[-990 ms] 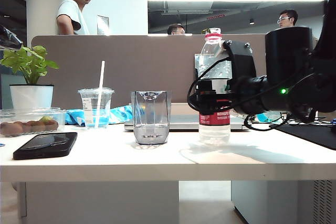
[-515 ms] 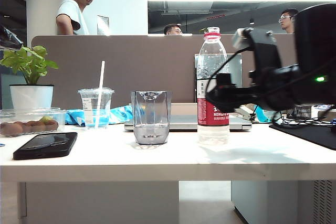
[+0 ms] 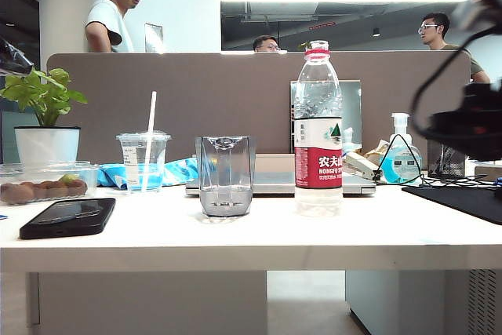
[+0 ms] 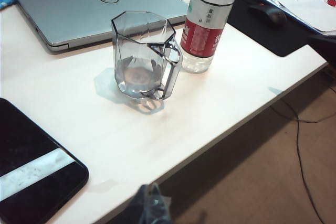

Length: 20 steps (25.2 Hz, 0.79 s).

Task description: Pick up the mineral water bottle on the table and pour water into the mug until it's half full.

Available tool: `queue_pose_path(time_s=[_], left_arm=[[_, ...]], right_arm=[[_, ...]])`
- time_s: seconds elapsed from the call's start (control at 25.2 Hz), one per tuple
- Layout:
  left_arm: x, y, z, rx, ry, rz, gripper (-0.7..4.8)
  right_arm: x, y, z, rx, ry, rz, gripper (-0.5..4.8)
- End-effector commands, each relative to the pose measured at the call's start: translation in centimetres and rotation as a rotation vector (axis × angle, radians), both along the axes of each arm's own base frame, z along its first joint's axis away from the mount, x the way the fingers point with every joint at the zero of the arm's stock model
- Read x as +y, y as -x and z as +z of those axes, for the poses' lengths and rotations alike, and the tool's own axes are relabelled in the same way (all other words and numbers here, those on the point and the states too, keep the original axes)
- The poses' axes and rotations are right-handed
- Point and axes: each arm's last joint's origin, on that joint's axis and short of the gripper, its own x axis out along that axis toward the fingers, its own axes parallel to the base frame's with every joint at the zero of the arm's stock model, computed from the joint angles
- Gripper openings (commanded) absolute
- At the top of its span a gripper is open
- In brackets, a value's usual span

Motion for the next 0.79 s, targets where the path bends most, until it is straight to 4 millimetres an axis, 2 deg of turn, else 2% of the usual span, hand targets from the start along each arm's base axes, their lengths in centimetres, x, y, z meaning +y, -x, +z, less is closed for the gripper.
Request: queue_pose_path(time_s=[0.04,0.32,0.67,0.79], left_arm=[[0.0,0.0,0.2,-0.013,0.003,-0.005,-0.04],[0.0,0.0,0.2,-0.007,0.002,-0.006,-0.04],[0.0,0.0,0.2,-0.006,0.002,-0.005,-0.04],[0.0,0.0,0.2,-0.005,0.002,-0.004,-0.04]], right_arm=[[-0.7,1.1,-0.1,0.030,-0.008,-0.085,-0.01],[-1.5,2.8,0.7,0.114,0.028,-0.105,-0.02],[-4.8,4.3,0.6,0.215,0.023,-0.233,-0.01],[-5.4,4.9,0.7,0.215,0.001,-0.219,-0.01]])
